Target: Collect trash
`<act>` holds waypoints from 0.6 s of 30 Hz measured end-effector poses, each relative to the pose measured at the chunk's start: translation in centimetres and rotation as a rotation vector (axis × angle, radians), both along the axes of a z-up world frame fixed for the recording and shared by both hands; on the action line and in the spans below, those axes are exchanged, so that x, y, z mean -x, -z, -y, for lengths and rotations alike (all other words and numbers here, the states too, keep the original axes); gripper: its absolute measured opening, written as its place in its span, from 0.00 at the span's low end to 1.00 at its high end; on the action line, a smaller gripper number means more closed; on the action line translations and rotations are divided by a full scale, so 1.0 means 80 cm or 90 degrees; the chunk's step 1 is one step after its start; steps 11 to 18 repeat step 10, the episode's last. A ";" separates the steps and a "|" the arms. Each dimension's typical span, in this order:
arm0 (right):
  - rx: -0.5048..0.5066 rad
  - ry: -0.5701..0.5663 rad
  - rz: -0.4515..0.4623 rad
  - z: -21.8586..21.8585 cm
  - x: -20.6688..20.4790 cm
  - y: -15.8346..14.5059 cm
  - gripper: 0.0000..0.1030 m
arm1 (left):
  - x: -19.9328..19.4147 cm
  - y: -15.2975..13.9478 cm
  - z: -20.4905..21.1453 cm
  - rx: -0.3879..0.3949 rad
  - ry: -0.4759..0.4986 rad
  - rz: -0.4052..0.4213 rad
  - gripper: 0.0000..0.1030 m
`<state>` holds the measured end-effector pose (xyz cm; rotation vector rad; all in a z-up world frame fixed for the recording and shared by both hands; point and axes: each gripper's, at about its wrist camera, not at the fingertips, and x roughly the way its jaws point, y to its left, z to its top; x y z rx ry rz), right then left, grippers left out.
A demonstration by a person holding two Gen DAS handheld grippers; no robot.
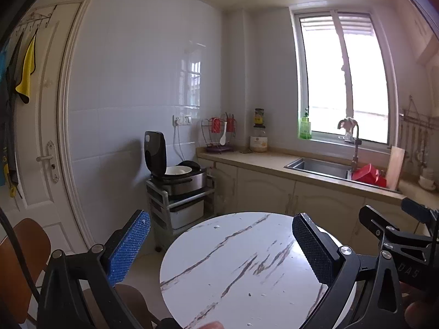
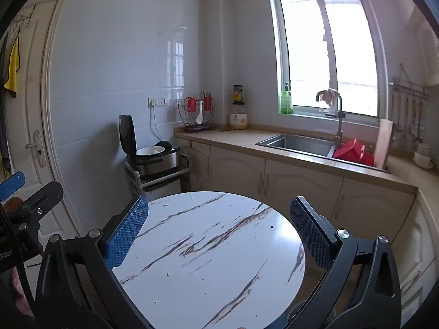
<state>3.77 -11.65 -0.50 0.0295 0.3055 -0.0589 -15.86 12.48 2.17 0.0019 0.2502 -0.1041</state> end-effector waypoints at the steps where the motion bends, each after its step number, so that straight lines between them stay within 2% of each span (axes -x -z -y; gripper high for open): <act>1: 0.001 0.001 0.000 0.000 0.000 0.000 1.00 | -0.002 -0.001 0.001 0.001 0.001 0.000 0.99; 18: 0.001 0.003 -0.004 0.000 0.003 0.001 1.00 | -0.005 -0.001 0.005 0.009 0.016 0.003 0.99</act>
